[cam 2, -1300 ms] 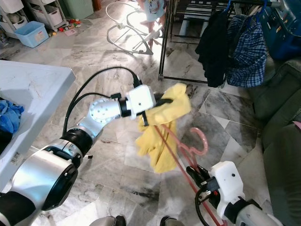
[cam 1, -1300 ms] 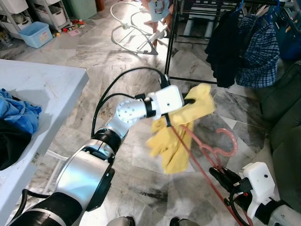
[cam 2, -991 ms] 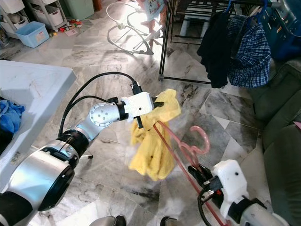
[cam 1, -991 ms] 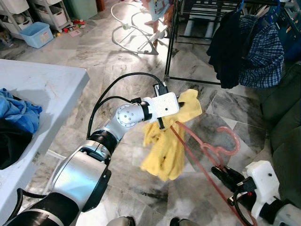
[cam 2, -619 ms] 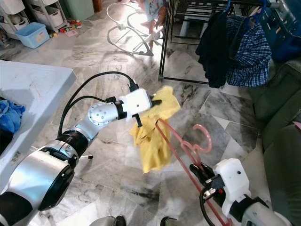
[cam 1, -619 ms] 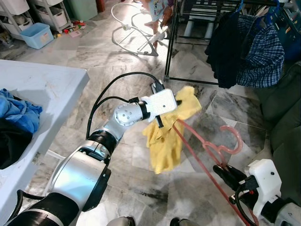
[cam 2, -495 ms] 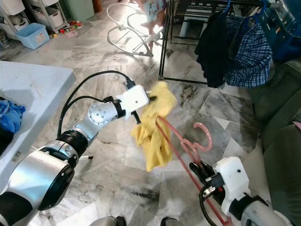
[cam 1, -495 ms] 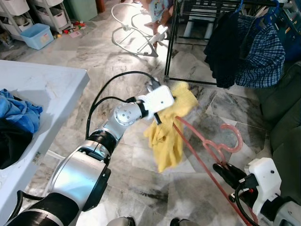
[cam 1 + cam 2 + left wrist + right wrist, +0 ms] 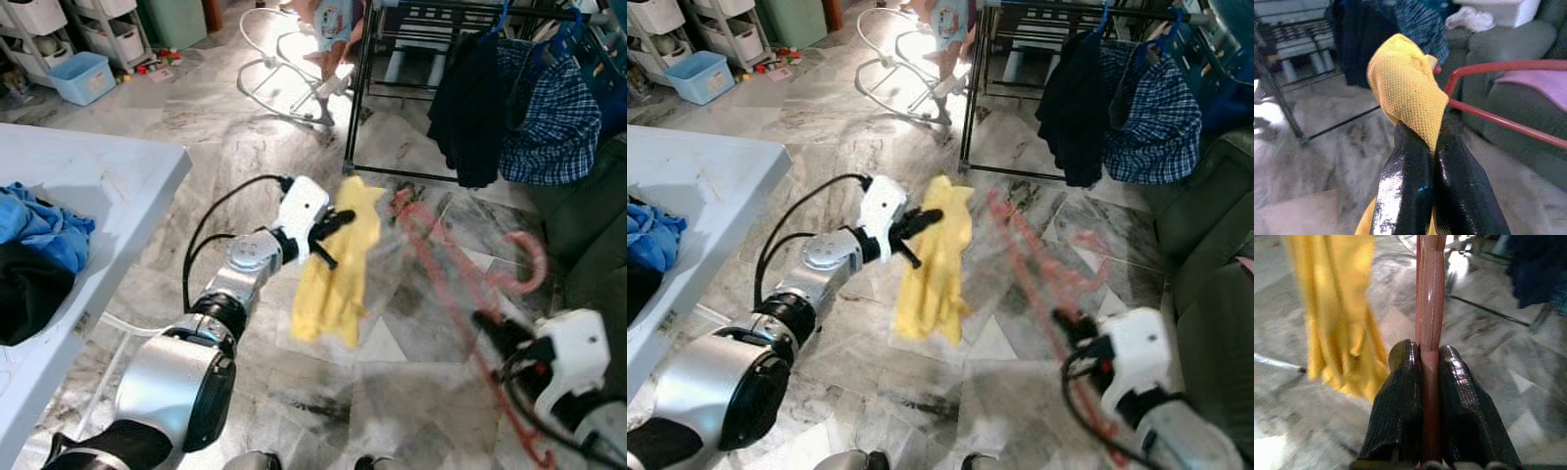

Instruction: Hang hanger

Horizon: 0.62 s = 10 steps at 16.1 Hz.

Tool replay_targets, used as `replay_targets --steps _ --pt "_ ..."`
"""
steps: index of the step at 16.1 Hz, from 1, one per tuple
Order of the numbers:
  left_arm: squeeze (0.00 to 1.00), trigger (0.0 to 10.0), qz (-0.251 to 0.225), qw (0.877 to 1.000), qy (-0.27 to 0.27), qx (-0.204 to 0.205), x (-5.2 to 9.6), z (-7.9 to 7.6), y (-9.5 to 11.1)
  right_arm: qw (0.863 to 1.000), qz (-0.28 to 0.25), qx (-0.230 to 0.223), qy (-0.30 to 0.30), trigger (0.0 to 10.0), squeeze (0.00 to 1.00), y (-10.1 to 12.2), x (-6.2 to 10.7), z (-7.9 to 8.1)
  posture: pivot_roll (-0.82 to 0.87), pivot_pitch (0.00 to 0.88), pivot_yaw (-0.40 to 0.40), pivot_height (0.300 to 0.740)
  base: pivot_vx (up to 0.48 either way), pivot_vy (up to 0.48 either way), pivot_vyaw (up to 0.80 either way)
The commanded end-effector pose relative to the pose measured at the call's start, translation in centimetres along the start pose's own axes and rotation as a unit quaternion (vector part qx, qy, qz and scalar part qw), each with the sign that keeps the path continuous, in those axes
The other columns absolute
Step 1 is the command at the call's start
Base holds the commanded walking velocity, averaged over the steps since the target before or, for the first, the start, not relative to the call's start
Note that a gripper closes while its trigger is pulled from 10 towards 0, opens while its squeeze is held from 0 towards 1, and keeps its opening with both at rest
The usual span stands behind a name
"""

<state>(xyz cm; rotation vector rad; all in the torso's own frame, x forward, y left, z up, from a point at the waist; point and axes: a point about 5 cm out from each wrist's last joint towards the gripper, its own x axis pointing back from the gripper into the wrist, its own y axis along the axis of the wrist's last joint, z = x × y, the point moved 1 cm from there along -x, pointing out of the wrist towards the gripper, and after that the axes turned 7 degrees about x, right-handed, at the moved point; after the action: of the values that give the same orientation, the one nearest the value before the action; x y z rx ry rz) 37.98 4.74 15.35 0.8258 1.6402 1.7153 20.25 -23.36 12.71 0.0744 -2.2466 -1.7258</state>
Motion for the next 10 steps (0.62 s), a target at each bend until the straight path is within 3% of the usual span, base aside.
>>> replay_targets --steps 1,3,4,5,7,8,10 --pt "0.0 10.0 -0.032 0.999 -0.03 -0.023 -0.4 -0.2 1.8 1.0 -0.003 0.003 -0.001 10.0 0.0 0.1 0.1 -0.8 -0.02 0.079 -0.004 0.74 0.0 0.0 0.0" --pt "0.0 10.0 -0.033 0.998 -0.04 -0.036 -0.3 -0.3 1.9 1.0 -0.007 0.003 0.016 10.0 0.0 0.4 -0.1 -0.6 -0.02 0.081 -0.006 0.74 0.0 0.0 0.0" --pt "0.0 10.0 -0.033 0.997 -0.052 -0.035 -0.1 -0.3 1.8 0.998 -0.017 -0.012 0.055 10.0 0.0 1.0 0.0 0.1 -0.02 0.084 -0.008 0.74 0.0 0.0 0.0" --pt "0.0 10.0 -0.034 0.996 -0.071 -0.03 -0.1 -0.5 1.9 0.995 -0.021 -0.037 0.094 10.0 0.0 1.2 0.5 0.7 -0.02 0.085 -0.01 0.74 0.0 0.0 0.0" --pt "0.0 10.0 -0.02 0.993 -0.119 -0.016 -0.1 -1.0 1.7 0.991 -0.004 -0.037 0.129 10.0 0.0 0.8 1.4 1.0 -0.02 0.088 -0.011 0.74 0.0 0.0 0.0" --pt "0.0 10.0 -0.013 0.991 -0.134 -0.019 -0.1 -1.2 1.6 0.991 0.008 -0.028 0.129 10.0 0.0 0.5 1.7 0.4 -0.03 0.09 -0.011 0.74 0.0 0.0 0.0" --pt "0.0 10.0 0.029 0.984 -0.176 -0.024 0.6 -1.4 0.5 0.994 0.037 0.006 0.105 10.0 0.0 0.2 2.7 -2.4 -0.04 0.091 -0.006 0.74 0.0 0.0 0.0"
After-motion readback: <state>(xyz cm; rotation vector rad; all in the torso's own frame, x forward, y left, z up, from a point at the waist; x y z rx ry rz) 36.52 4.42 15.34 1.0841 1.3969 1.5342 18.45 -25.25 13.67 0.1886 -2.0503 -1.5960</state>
